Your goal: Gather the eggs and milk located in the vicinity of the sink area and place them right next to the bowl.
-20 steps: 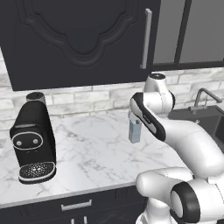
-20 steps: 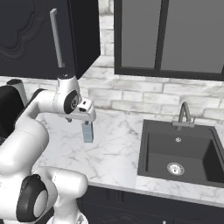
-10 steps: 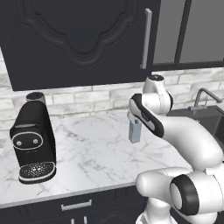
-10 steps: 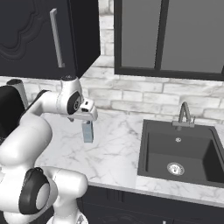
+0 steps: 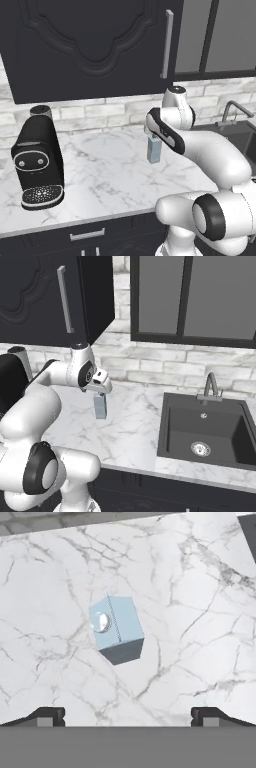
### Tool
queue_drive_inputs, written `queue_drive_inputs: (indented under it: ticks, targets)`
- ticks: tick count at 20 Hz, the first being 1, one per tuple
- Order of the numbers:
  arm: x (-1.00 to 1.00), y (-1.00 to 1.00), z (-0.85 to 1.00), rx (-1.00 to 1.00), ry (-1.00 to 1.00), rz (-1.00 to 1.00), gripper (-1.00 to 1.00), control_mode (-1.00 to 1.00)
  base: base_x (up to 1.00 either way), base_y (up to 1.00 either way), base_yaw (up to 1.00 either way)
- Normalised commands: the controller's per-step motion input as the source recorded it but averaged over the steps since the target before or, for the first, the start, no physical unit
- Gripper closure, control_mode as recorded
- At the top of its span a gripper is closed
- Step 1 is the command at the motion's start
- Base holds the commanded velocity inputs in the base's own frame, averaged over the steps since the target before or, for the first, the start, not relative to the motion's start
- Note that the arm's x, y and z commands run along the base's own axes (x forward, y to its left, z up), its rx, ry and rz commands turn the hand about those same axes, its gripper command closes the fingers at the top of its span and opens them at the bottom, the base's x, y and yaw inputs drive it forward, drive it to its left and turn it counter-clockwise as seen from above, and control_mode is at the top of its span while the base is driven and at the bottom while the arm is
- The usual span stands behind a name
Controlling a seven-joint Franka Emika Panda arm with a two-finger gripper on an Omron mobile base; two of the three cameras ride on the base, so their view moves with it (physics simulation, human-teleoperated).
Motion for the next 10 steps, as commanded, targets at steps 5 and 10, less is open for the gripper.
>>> queue_drive_inputs:
  ticks: [5, 10]
  targets:
    - [0.25, 0.01, -0.04, 0.05, 0.0, 0.0, -1.0, -1.0, 0.0, 0.0, 0.0]
    - [0.22, 0.0, -0.12, 0.03, 0.0, 0.0, -1.0, -1.0, 0.0, 0.0, 0.0]
